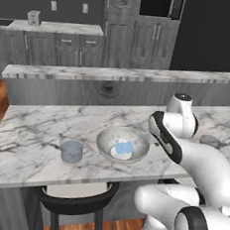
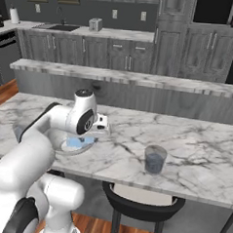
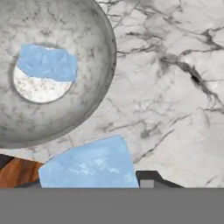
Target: There are four ice cubes in the ice bowl. Place two ice cubes in each glass of water.
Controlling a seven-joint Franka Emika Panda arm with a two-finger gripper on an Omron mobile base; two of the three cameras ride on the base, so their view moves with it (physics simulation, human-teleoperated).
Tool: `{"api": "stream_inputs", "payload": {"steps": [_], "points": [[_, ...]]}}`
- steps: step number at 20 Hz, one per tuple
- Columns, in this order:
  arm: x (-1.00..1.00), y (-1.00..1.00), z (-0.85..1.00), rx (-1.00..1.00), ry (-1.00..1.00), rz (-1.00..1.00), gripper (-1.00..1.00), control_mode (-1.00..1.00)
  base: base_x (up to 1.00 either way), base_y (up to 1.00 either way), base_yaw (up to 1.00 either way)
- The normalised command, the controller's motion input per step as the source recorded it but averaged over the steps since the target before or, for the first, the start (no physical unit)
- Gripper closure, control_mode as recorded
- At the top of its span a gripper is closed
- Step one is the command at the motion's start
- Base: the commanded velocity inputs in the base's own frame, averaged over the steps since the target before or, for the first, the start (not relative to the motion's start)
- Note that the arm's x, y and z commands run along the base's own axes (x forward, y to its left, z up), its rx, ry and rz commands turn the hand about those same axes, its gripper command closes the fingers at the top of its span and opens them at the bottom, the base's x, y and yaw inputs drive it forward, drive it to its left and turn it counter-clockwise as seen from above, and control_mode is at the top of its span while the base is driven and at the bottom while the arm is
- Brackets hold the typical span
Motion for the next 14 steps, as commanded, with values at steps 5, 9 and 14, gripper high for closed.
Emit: {"api": "stream_inputs", "payload": {"steps": [5,9,14], "points": [[-0.02,-1.0,0.21,0.17,0.08,-0.44,1.0,-1.0,0.0,0.0,0.0],[0.0,-1.0,0.01,0.11,0.04,-0.46,1.0,-1.0,0.0,0.0,0.0],[0.0,-0.85,0.01,0.0,0.0,-0.45,1.0,-1.0,0.0,0.0,0.0]]}}
